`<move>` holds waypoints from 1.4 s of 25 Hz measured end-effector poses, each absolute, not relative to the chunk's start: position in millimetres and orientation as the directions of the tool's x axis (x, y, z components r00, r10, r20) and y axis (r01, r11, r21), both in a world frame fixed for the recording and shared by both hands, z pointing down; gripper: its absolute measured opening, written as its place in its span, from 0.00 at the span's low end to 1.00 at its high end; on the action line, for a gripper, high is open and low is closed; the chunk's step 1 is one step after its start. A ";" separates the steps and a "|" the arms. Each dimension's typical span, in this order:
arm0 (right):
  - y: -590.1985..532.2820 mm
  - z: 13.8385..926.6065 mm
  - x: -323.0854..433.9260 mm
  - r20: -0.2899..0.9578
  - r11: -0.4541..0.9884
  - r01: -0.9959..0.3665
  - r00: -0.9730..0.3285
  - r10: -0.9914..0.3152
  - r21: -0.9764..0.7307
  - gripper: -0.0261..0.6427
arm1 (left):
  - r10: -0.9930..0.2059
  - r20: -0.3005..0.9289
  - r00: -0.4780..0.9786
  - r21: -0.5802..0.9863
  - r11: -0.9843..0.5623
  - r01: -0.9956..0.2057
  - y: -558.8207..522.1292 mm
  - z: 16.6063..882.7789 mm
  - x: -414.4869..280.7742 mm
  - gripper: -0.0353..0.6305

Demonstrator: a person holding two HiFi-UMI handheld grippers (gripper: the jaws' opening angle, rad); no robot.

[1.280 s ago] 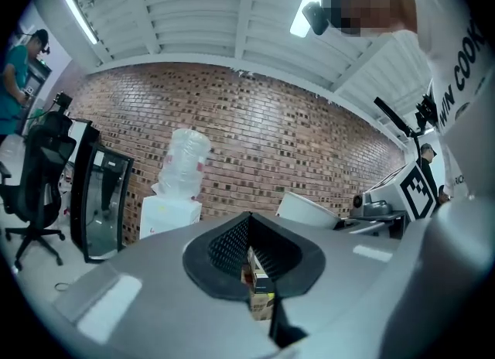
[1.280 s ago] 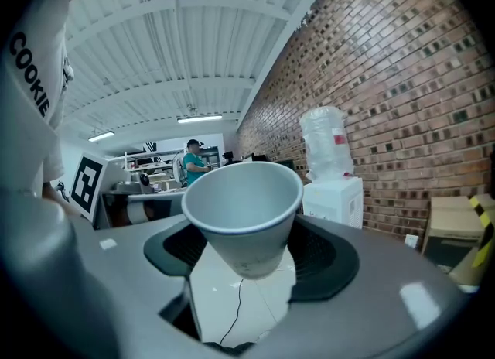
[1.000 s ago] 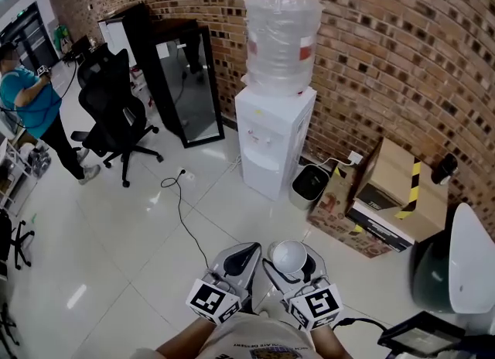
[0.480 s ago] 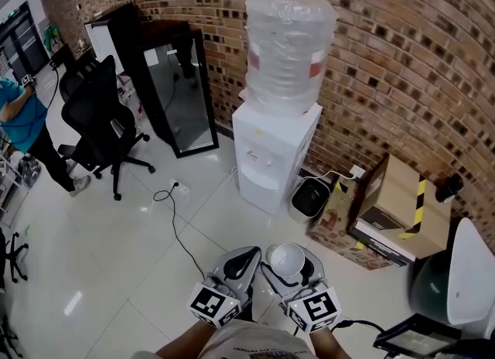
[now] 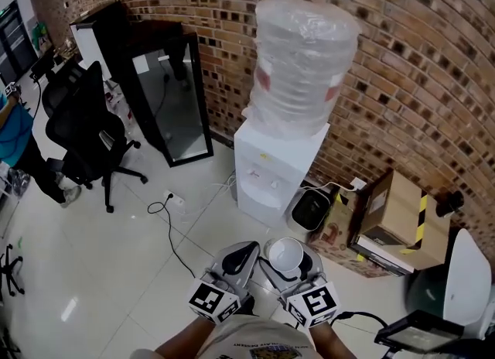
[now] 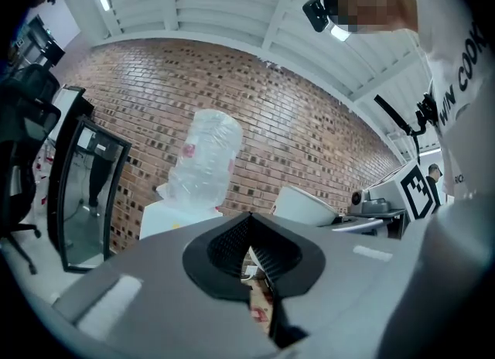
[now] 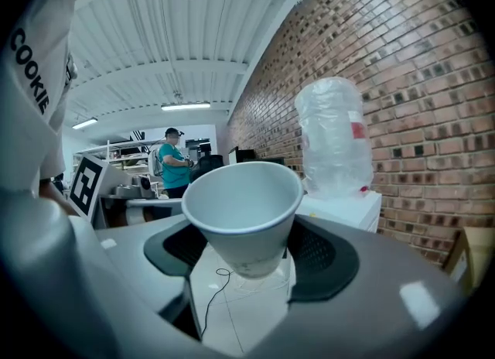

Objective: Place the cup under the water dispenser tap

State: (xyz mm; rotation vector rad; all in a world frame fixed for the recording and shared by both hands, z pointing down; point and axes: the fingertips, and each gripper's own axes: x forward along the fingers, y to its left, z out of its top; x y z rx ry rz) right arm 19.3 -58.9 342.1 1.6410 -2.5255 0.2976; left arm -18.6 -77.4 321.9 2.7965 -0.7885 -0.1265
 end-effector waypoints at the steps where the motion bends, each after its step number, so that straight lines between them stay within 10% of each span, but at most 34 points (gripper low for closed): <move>1: -68.7 340.0 18.5 0.201 0.392 -0.915 -0.404 -0.893 -0.094 0.53 | -0.522 -0.023 0.853 0.245 -0.830 -0.501 -87.0 320.6 -19.7 0.03; 35: -216.7 479.7 64.5 0.264 0.312 -0.949 -0.311 -0.913 -0.037 0.53 | -0.496 -0.013 0.868 0.223 -0.848 -0.481 -225.3 437.4 29.7 0.03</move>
